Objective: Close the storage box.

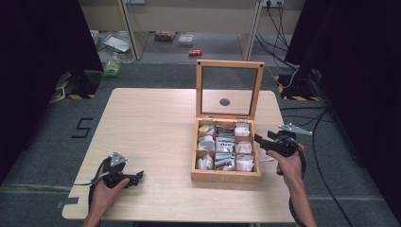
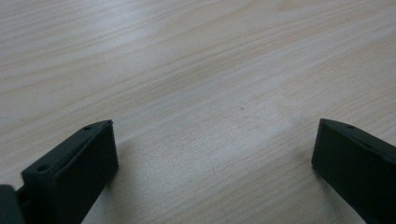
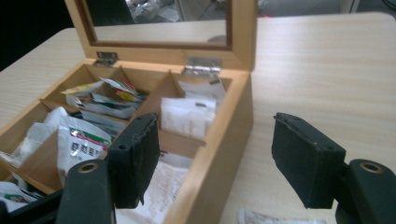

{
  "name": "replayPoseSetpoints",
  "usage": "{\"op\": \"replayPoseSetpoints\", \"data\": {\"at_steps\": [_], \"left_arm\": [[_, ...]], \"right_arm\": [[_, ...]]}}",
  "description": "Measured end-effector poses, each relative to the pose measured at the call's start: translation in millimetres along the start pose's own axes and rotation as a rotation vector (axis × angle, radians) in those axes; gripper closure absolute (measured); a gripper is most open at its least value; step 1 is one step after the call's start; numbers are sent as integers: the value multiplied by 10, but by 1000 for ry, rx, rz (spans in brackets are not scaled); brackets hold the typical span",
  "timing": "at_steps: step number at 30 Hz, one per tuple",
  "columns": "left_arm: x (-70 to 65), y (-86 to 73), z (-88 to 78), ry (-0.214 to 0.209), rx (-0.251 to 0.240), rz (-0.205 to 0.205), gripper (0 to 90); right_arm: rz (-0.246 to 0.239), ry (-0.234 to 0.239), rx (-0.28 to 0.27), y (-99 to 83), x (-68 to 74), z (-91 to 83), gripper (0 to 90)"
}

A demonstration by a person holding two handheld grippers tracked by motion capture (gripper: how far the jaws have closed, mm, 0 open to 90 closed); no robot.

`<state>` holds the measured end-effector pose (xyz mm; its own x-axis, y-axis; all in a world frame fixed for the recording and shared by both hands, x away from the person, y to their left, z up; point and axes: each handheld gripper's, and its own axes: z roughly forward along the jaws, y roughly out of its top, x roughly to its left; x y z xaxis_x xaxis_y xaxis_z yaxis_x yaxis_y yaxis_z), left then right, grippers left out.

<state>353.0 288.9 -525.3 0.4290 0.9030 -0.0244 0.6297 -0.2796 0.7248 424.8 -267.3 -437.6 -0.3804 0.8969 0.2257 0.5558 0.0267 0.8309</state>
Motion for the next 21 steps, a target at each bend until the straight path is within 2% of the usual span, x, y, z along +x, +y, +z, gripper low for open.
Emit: {"op": "replayPoseSetpoints", "data": {"at_steps": [3,7,14,19,21], "left_arm": [[1,1,0,0,0,0,0],[3,11,10,-2,1,3,0],[3,15,13,-1,2,3,0],[2,14,13,-1,2,3,0],[2,14,13,-1,2,3,0]], "right_arm": [[-12,7,-21,74,26,-5,326],[-20,3,-54,152,-18,4,324],[0,-13,-74,249,-98,64,325],[-1,-17,-77,330,-116,133,325],[-20,-33,-80,411,-139,181,324]]}}
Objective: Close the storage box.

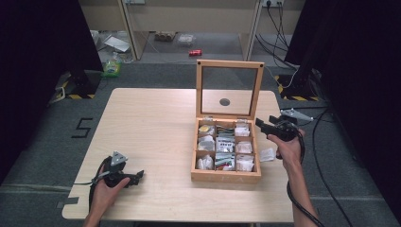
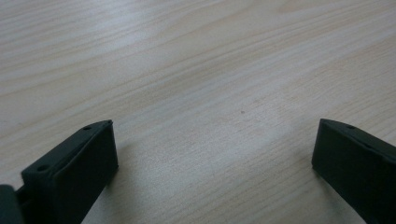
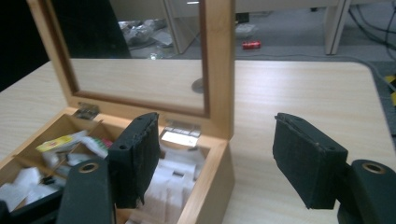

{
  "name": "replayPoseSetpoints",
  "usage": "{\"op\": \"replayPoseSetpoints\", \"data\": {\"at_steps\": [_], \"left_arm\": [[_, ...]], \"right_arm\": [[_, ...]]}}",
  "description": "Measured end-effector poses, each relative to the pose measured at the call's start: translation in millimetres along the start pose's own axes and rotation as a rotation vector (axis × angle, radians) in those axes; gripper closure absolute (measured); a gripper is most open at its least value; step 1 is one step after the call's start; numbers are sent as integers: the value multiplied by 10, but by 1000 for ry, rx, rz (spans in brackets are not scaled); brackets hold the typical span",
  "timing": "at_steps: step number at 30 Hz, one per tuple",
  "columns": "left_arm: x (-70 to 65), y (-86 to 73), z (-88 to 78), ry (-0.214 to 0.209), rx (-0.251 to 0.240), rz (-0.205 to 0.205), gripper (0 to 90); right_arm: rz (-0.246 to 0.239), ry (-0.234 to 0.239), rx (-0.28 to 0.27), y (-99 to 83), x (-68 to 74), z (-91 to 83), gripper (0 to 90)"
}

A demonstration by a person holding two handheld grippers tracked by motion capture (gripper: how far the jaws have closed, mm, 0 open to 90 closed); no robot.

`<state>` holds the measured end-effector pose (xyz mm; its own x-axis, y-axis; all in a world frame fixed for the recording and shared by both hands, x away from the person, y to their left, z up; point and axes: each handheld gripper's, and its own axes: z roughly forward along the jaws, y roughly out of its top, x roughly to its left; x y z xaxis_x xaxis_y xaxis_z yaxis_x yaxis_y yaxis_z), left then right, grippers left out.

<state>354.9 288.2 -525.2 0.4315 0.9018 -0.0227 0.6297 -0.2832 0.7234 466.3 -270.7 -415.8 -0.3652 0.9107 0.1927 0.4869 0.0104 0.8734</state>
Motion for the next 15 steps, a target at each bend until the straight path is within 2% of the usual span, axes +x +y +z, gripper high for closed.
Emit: {"op": "replayPoseSetpoints", "data": {"at_steps": [5,10,15], "left_arm": [[0,0,0,0,0,0,0],[-1,0,0,1,-1,0,0],[-1,0,0,1,0,0,0]], "right_arm": [[-2,-11,-7,94,-46,85,324],[-12,-5,-22,205,-64,254,328],[-2,-7,-38,283,-71,331,338]]}}
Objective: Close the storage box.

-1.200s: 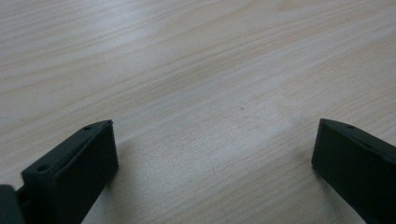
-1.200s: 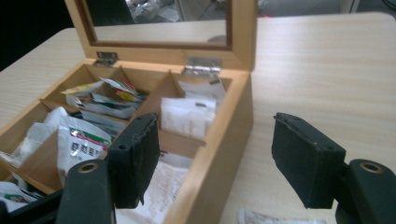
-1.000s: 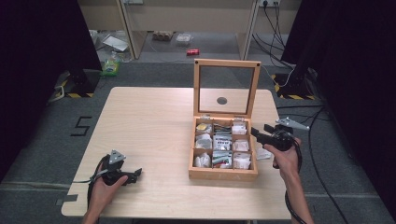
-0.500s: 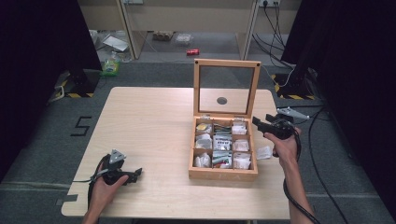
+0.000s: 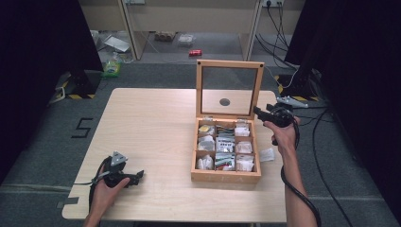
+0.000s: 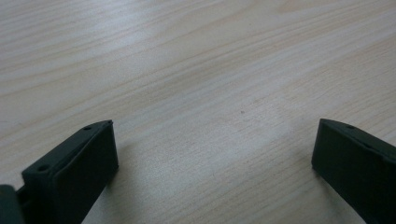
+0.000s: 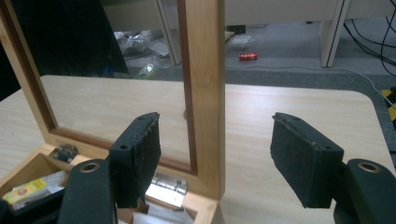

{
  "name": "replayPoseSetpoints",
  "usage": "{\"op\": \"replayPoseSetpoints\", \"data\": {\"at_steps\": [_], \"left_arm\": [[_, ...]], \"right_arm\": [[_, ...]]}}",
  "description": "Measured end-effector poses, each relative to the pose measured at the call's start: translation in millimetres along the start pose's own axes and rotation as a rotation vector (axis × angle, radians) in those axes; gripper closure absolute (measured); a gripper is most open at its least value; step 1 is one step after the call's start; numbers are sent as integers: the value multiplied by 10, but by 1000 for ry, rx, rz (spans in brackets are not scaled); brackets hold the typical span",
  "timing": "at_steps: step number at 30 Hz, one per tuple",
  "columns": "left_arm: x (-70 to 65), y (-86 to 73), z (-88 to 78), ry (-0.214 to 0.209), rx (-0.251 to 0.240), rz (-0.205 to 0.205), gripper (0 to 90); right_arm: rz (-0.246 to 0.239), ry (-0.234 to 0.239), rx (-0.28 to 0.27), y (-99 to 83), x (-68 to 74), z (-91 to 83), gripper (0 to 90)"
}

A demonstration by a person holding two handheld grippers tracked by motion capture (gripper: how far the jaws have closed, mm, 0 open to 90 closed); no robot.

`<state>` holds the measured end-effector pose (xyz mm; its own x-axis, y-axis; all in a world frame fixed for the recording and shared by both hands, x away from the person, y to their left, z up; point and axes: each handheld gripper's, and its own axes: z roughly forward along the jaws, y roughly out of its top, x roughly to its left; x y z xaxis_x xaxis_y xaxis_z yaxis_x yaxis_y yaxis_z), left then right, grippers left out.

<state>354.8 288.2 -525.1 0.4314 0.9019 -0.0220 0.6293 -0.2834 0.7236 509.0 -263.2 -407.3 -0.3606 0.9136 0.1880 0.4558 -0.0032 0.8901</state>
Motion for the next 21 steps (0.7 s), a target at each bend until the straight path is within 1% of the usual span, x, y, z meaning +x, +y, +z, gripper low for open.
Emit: {"op": "replayPoseSetpoints", "data": {"at_steps": [1,3,8,9,12,13,18,20,21], "left_arm": [[0,0,0,0,0,0,0],[0,0,0,0,0,0,0],[-1,0,0,0,0,0,0],[0,0,0,0,0,1,0],[-1,0,0,0,0,0,0],[0,0,0,0,0,0,0],[-1,0,0,0,0,0,0],[-1,0,0,0,0,1,0],[-3,-1,0,2,-2,2,0]], "right_arm": [[-12,-1,7,31,12,31,341],[-21,-3,17,49,25,64,347],[-10,-3,22,57,25,151,350],[-12,-4,31,54,29,165,350],[-19,-4,35,52,27,193,347],[-14,-2,33,57,29,214,340],[-28,9,41,58,26,265,339],[-25,13,39,58,28,271,337],[-24,25,33,60,31,285,335]]}}
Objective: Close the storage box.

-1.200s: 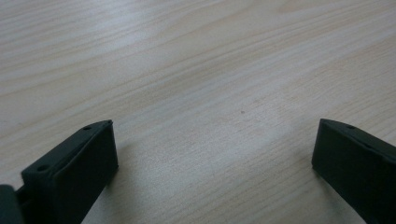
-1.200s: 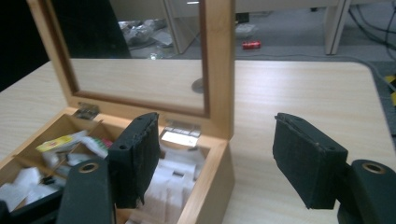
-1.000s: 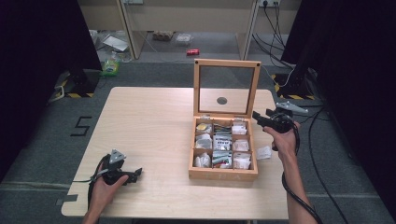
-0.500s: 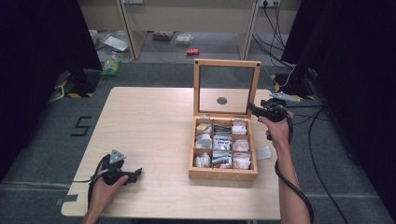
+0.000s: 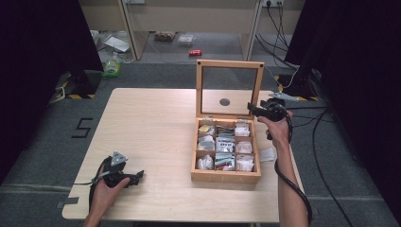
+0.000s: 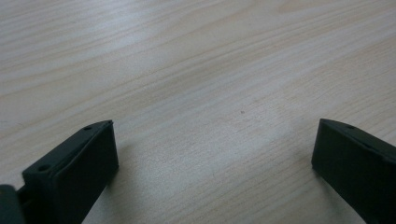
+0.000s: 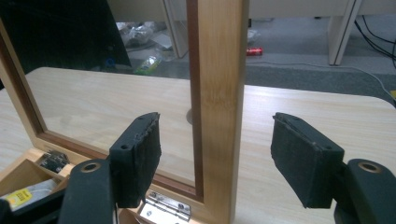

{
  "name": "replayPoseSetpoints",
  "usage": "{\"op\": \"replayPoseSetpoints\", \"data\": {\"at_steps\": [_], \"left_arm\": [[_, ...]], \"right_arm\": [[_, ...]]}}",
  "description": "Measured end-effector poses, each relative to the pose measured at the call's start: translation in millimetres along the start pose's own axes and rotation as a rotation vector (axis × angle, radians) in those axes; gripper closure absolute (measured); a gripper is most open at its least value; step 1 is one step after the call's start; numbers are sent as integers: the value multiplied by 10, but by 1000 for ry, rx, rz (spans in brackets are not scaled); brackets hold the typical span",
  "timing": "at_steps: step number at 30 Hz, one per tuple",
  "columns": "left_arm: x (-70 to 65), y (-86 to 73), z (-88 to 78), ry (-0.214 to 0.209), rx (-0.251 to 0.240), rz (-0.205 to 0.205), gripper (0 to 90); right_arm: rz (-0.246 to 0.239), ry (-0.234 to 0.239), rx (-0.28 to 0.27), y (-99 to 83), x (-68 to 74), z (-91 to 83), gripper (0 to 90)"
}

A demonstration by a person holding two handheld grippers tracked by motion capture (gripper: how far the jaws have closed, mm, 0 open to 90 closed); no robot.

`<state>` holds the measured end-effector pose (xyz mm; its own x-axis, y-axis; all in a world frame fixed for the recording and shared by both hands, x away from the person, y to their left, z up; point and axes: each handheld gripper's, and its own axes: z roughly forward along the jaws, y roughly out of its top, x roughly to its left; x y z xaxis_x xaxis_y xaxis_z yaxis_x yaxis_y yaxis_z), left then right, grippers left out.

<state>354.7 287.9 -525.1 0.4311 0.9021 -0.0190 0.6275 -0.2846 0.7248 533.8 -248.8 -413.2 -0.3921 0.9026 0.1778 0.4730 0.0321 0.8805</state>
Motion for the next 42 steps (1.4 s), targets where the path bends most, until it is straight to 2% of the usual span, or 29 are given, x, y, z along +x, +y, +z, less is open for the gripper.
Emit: {"op": "replayPoseSetpoints", "data": {"at_steps": [9,25,29,36,42], "left_arm": [[-5,-4,-2,-2,-2,3,2],[-14,-11,-10,-3,-2,4,2],[-16,-13,-12,-2,-2,3,2],[-18,-16,-14,-4,-2,2,1],[-17,-16,-14,-6,-2,1,0]], "right_arm": [[-12,1,22,-26,13,81,345],[3,33,22,-26,44,176,371],[-8,36,18,-17,71,207,372],[-9,45,-3,-35,38,176,425],[-21,45,-10,-43,41,159,427]]}}
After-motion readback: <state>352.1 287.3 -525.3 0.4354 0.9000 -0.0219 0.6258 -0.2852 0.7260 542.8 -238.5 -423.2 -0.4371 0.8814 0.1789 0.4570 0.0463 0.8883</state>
